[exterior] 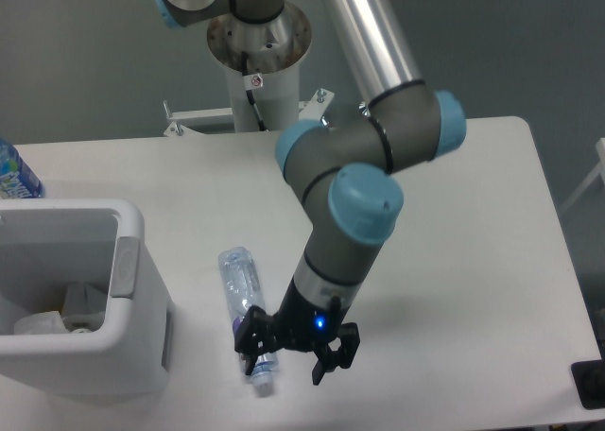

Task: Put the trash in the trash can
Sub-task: 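Move the gripper back to the clear water bottle and lower, then rotate the gripper and grasp the water bottle by its cap end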

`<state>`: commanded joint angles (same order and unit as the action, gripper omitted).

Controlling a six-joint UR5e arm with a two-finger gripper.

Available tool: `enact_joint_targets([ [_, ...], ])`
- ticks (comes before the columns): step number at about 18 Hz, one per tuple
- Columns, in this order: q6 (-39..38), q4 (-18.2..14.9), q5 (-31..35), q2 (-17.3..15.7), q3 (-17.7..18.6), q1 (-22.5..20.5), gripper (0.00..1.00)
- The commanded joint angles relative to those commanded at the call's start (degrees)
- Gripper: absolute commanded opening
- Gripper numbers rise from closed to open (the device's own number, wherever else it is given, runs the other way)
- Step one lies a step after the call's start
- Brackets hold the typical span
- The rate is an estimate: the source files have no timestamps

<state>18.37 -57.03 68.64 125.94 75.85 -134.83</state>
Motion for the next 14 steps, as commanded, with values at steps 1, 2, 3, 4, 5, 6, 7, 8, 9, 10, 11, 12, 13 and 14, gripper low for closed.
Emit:
enact_joint_targets([
  [1,0.0,-1.4,0.7,0.4,-0.2,0.3,1.0],
  [2,0.1,-2.7,1.5,0.8,-0.4,0.6,1.0],
  [3,0.1,-3.8,2.2,1.3,-0.6,0.8,1.0],
  [4,0.1,-4.3,2.8,1.8,-0.7,0.9,1.0],
  [5,0.1,-4.8,3.4,2.3,-1.0,1.2,1.0],
  [6,0.0,-5.5,4.3,2.8,-1.5,1.7,1.0],
  [7,0.0,-6.9,5.2,3.3,-1.8,1.9,1.0],
  [8,-0.1,-9.0,5.9,4.0,-2.5,2.1,1.0],
  [9,-0.5,-11.0,6.4,4.7,-3.3,2.7,1.0],
  [10,-1.0,-12.6,6.8,5.4,-4.5,3.1,1.0],
  [11,-2.0,-13.7,7.0,6.2,-5.6,3.3,1.0],
  [12,-3.1,-14.6,7.0,6.9,-6.8,3.7,1.0],
  [13,-3.9,-15.2,7.0,7.6,-7.7,4.0,1.0],
  [14,-4.6,-15.9,7.1,8.2,-8.3,4.1,1.0],
])
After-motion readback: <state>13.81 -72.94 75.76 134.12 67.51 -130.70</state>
